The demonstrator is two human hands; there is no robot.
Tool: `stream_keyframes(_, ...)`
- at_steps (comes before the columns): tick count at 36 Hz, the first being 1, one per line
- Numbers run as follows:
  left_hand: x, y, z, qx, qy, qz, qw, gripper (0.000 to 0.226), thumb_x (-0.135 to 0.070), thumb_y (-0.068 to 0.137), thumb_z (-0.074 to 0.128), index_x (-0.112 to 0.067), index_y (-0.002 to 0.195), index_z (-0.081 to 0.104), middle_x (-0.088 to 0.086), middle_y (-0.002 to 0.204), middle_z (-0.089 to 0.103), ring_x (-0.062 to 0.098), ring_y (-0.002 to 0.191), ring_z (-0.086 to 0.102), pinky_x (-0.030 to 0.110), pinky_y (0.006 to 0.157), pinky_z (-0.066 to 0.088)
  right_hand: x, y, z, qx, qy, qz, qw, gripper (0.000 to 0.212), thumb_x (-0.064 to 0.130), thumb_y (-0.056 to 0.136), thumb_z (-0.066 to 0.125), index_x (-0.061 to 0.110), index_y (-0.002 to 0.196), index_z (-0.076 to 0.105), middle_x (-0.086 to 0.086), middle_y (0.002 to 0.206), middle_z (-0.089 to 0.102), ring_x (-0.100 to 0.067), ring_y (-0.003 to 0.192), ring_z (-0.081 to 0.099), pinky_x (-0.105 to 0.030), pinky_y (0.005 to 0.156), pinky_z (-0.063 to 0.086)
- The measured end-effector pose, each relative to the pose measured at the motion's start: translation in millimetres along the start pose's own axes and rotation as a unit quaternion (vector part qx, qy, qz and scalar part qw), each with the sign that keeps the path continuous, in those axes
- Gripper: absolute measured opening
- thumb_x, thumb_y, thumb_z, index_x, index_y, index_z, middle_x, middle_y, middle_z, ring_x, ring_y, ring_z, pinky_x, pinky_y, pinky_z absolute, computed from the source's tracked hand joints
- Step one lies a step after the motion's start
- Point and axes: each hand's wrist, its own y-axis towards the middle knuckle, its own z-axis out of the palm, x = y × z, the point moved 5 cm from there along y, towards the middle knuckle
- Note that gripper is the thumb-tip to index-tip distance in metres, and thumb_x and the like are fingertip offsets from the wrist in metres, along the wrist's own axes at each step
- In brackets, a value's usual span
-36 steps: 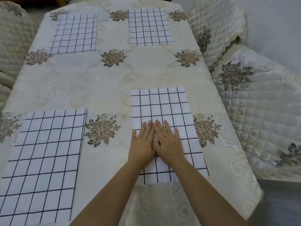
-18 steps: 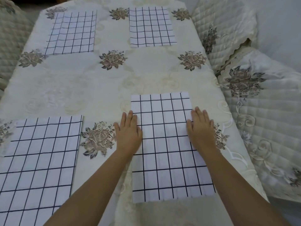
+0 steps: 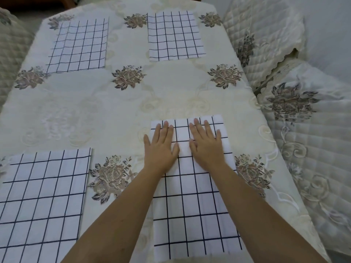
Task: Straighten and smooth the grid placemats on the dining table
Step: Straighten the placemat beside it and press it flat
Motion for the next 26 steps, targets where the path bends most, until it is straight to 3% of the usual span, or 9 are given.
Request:
stream_keyframes(5,26.4,8.5,-7.8,-0.003,0.002,-0.032,0.999,0.06,-0.045,0.097,0.02,-0.028,0.149,-0.004,-0.01,0.157,-0.013,0.011,0.144,-0.013,0.054,0.114,0.001,-40.5,7.9,-9.3,0.007,-0.018,0.056,0.998,0.062,0.042,0.09,0.005,0.025,0.148,0.018,0.005,0.158,0.011,-0.022,0.146,0.011,-0.057,0.112,0.012)
stream_keyframes(9,41.7,7.3,-12.0,-0.007,-0.002,-0.051,0.999,0.06,-0.044,0.097,0.02,-0.027,0.149,-0.004,-0.009,0.157,-0.013,0.01,0.144,-0.013,0.051,0.115,-0.002,-75.8,7.2,-15.9,0.01,-0.008,0.106,0.994,0.053,0.037,0.099,0.018,0.028,0.149,0.005,0.009,0.158,-0.004,-0.016,0.146,-0.003,-0.053,0.115,0.002)
stream_keyframes(18,59.3,-28.0,-10.1,-0.028,-0.039,-0.077,0.996,0.055,-0.037,0.099,0.02,-0.023,0.15,0.001,-0.008,0.158,-0.007,0.012,0.145,-0.009,0.046,0.117,-0.002,-103.2,-25.2,-21.8,-0.004,0.013,0.132,0.991,0.052,0.034,0.098,0.022,0.023,0.149,0.015,0.006,0.158,0.006,-0.018,0.146,0.004,-0.05,0.115,0.006)
stream_keyframes(26,64.4,-87.2,-2.8,-0.029,-0.051,-0.084,0.995,0.082,-0.06,0.075,-0.002,-0.025,0.149,0.003,-0.011,0.157,-0.008,0.008,0.144,-0.011,0.041,0.116,-0.008,-104.1,-83.5,-21.8,-0.016,0.047,0.143,0.988,0.071,0.051,0.085,0.007,0.023,0.148,0.02,0.006,0.158,0.01,-0.018,0.146,0.006,-0.049,0.115,0.006)
